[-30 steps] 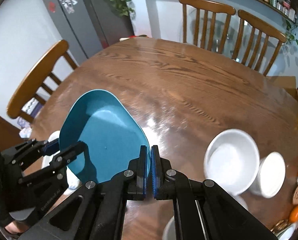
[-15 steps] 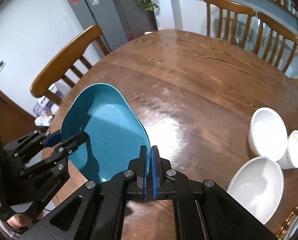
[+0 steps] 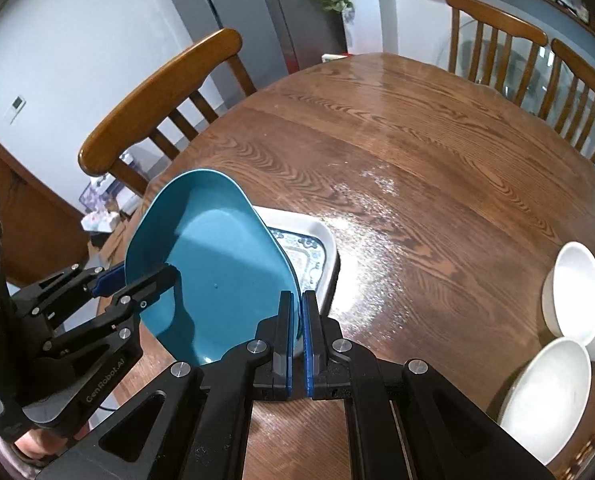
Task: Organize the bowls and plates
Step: 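Carry the teal dish over the plate stack and lower it on top, then open the left gripper to release the teal dish on the stack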
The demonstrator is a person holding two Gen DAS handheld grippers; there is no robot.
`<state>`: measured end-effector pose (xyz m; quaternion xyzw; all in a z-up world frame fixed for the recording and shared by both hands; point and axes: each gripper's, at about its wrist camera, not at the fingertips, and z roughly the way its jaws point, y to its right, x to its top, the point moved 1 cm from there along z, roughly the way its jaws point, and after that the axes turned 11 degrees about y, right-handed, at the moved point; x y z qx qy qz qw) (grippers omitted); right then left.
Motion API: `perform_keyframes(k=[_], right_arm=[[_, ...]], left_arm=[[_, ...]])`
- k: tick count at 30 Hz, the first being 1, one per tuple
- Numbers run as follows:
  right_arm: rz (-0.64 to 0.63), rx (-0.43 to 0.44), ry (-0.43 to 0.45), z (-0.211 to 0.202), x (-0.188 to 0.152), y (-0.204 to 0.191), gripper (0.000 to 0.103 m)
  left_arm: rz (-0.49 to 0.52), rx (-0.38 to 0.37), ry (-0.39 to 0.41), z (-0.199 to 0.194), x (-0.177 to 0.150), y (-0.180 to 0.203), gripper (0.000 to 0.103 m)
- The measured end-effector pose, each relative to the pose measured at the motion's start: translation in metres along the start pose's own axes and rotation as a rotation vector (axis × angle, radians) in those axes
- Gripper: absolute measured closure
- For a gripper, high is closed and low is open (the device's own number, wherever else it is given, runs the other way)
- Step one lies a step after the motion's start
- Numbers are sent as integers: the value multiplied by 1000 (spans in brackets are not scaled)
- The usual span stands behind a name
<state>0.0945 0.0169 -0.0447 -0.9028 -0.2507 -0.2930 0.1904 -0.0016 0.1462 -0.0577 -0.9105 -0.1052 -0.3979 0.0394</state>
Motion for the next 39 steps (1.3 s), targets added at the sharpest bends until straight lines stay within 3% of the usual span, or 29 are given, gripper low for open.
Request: perform_keyframes(k=[14,26,39], right_arm=[[22,-37,-63,32,13,-5,98],[-34,-111,-144,72,26,-1,97],[-38,-118,-179,101,29,0,96]], left_arm=[[-56,-63,-122,33,-7,-20,83],[-90,-120,-246,57,-24,-17,84],[-74,-92,-275,63,-33,-19,81]])
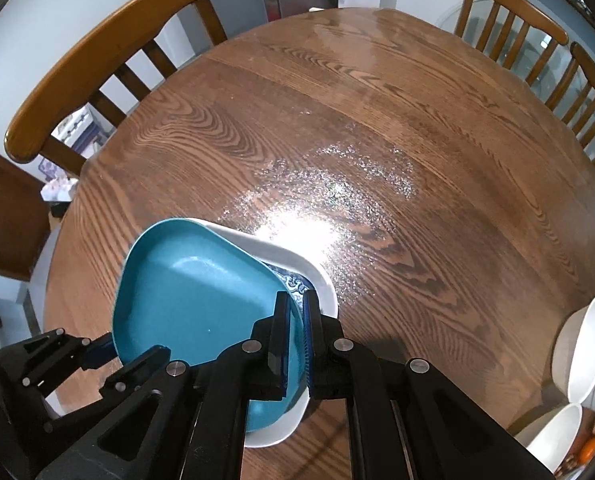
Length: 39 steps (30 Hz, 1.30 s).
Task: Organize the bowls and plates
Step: 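Open the left gripper to release the teal dish on the stack, then move the left gripper to the large white bowl and grasp its rim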
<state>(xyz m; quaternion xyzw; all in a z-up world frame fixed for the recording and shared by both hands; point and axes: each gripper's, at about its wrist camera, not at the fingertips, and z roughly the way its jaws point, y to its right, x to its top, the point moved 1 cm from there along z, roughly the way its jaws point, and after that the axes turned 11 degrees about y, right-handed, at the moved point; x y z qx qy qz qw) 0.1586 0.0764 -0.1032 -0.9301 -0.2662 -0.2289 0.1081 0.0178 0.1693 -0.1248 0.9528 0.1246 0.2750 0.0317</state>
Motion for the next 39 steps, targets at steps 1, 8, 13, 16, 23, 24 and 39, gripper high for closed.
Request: perform_keyframes(k=[1,8,13,16,23,24,39], right_arm=[[5,1,2,0,0,0,96],[20,12,27,-5,0,2,96],[48,2,70,-24,-2,7,96],[76,17,103,-39,-6,13,96],[148,71,188,-76,-23,21,96],[162,82,203,-83,-28,22,96],[297,84,380,-166,-108,47,56]], left_arm=[[5,3,-1,2,0,2,80],[20,-3,12,-3,-1,6,61],[47,29,58,-15,-1,12,26],[58,44,91,-24,-1,14,26],[71,76,147,-40,-2,15,23],[74,80,155,-43,-2,17,21],[142,71,225,-70,-10,58,3]])
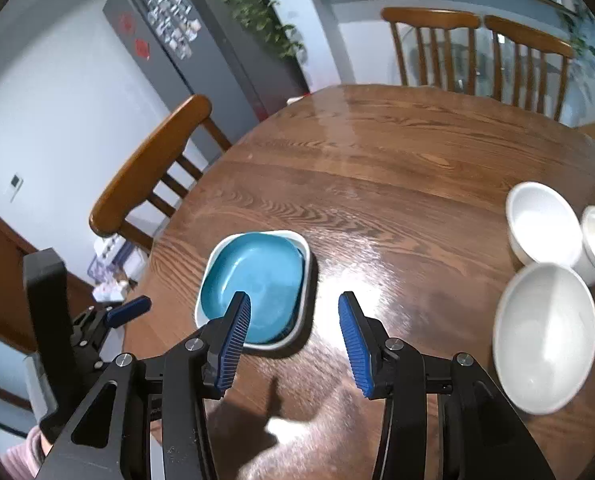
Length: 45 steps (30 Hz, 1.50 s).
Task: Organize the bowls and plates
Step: 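Move the left gripper to the large white bowl and grasp its rim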
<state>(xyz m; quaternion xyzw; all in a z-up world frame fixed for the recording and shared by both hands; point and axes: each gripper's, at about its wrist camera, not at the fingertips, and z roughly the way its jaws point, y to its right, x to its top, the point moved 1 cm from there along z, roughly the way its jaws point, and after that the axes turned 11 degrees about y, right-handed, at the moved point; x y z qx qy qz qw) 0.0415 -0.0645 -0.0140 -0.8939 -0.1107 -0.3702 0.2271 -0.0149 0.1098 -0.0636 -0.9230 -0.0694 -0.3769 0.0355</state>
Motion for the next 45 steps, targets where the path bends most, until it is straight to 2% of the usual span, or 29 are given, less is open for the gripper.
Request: perform_keyframes(k=[6,16,29,33,39,42,44,45], right_arm=[[67,-60,49,-33,-12,31,53],[207,-143,80,-72,-37,94,53],[325,-235,72,-101,-68,163,53],[359,-249,69,-105,-75,180,53],[415,-272,69,-96,-78,207,53],[431,-276,58,-82,-76,221,53],[433,-271,45,-73,-75,224,53],[434,-263,39,-67,-74,226,53]], left_arm=[[44,-37,3,-5,-1,34,3],[135,-106,-9,-4,-5,92,3],[225,-195,-38,6,-11,163,3],[223,-236,-50,15,-7,182,3],[146,-279,-62,41,9,209,3],[141,-277,-94,60,15,226,6],[137,-276,-118,70,16,233,15],[135,-279,-129,74,16,236,25]])
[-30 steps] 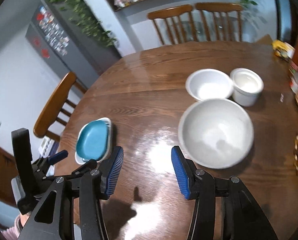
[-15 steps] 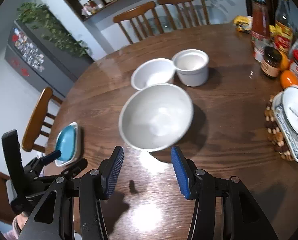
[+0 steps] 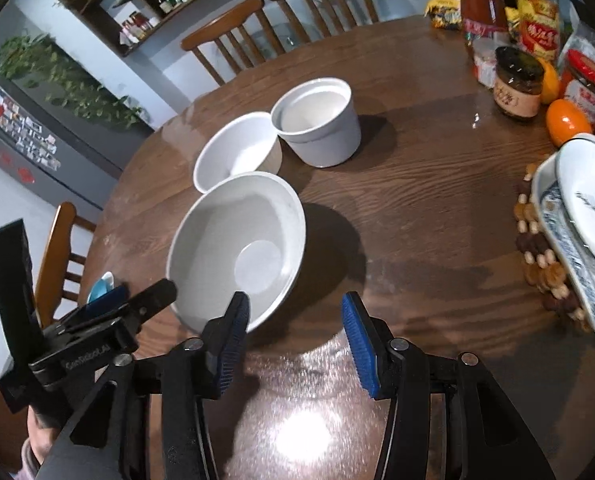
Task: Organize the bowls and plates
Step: 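Move the left gripper to the large white bowl and grasp its rim, then slide the large white bowl beside the teal dish stack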
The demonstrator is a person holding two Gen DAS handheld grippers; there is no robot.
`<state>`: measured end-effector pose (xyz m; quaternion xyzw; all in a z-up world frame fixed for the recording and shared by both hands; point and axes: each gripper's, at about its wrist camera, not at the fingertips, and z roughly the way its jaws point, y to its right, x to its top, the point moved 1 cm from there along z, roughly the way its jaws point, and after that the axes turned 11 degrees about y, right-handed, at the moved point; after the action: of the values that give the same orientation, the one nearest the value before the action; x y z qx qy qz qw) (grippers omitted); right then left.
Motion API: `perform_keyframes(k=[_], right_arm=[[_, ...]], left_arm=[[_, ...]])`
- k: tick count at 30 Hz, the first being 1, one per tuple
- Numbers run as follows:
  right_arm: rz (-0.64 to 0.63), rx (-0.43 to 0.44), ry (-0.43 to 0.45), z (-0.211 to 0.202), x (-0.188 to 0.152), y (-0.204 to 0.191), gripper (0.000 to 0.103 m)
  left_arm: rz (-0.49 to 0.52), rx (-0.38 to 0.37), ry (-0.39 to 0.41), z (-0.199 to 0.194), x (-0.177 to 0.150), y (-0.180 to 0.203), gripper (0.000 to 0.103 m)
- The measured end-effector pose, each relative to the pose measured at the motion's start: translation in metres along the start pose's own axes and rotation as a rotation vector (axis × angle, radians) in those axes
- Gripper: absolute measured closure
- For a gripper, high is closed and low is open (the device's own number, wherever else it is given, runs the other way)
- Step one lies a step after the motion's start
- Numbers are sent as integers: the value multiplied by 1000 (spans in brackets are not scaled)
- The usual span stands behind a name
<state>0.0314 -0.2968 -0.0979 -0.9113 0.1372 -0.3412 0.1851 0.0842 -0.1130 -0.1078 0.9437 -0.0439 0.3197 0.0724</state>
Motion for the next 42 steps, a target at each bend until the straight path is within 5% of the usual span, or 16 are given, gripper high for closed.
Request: perform_keyframes(k=[4,8,10,13,24,42], right_arm=[[-12,19,-19,13,2,-3,61],[-33,18,-29,20,3,-9,77],[-37,17,-31,21,3,-9,82],[-34,20,-40,23,4,-7,88],[-89,37,-29,14,0,-33,88],[-234,139,-126,48,-35,-119,88]], left_arm=[[2,-18,-29,11,2,7,51],[6,-28,-36,15,1,8,55],[12,-30,-36,16,1,9,70],[11,-41,-44,17,0,8,78],[24,0,6,-6,-8,-12,78],[-108,136,26,-39,-37,-109,78]])
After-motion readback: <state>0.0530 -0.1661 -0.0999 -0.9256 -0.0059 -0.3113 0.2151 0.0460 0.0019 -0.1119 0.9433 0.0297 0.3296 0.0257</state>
